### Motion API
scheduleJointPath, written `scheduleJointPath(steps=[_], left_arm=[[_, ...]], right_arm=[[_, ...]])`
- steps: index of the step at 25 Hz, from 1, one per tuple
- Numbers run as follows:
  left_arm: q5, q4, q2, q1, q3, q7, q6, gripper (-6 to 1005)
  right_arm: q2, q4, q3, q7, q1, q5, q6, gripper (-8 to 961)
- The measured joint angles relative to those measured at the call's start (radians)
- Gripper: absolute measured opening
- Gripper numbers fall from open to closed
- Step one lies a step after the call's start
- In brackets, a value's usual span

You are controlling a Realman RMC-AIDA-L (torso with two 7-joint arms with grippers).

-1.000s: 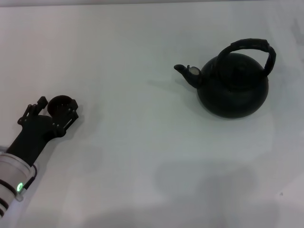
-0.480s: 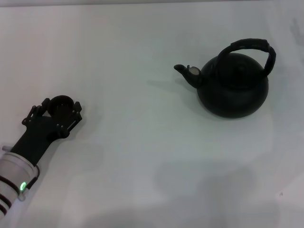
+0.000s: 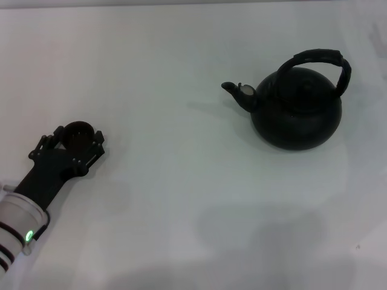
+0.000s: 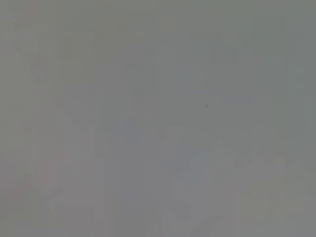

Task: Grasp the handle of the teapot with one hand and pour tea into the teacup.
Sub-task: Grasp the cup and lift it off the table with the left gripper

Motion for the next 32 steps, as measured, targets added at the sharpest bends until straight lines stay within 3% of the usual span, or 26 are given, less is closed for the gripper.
scheduleJointPath(steps=[21,24,32], left_arm=[[0.049,0.001,0.001,-0.017,0.000,0.002,0.025,874],[0.062,0.001,0.001,-0.017,0.000,0.002,0.024,716],[0.128,-0.009,0.001,-0.040,0.001,0.000,-0.015,713]], right_arm=[[0.000,0.003,-0.001,0.000,0.003,0.000,-0.003,765],[0.000,0.003,-0.001,0.000,0.003,0.000,-0.003,765],[0.001,0.003,-0.001,0.000,0.003,0.000,-0.004,765]])
